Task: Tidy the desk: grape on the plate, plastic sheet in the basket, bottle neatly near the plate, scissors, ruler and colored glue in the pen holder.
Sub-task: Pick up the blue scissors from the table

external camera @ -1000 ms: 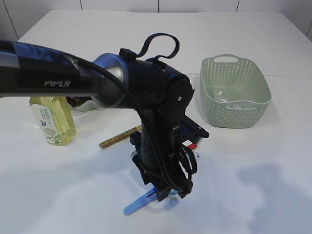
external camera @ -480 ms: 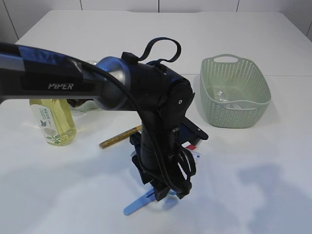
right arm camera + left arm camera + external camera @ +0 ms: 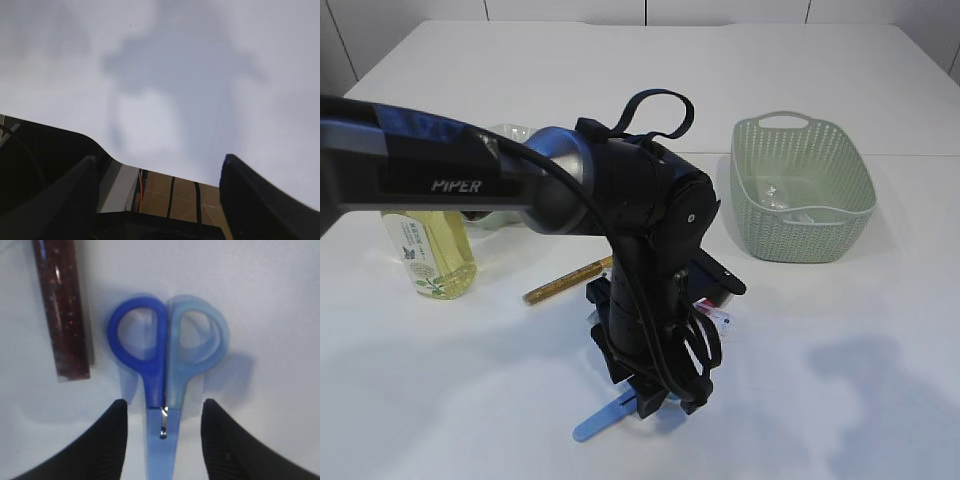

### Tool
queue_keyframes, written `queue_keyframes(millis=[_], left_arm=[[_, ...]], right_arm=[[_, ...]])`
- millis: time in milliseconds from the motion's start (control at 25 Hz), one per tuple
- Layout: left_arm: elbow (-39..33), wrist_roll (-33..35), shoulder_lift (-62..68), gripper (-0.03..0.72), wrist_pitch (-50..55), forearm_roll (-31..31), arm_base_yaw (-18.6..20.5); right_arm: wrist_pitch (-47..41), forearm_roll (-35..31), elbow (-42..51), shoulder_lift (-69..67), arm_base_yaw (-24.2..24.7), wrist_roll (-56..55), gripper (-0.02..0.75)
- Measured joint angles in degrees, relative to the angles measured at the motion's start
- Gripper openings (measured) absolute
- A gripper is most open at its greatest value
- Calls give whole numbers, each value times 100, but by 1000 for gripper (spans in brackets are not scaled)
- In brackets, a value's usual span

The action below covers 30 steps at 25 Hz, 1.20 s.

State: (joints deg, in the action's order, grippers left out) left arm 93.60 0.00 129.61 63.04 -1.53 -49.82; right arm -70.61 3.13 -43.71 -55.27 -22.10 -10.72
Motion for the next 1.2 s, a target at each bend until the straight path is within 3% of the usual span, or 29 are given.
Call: queue_keyframes(millis=[1200], left_arm=[[0, 0, 140, 329, -90, -10, 0]], right_arm=[[0, 0, 0, 0, 0, 30, 583]])
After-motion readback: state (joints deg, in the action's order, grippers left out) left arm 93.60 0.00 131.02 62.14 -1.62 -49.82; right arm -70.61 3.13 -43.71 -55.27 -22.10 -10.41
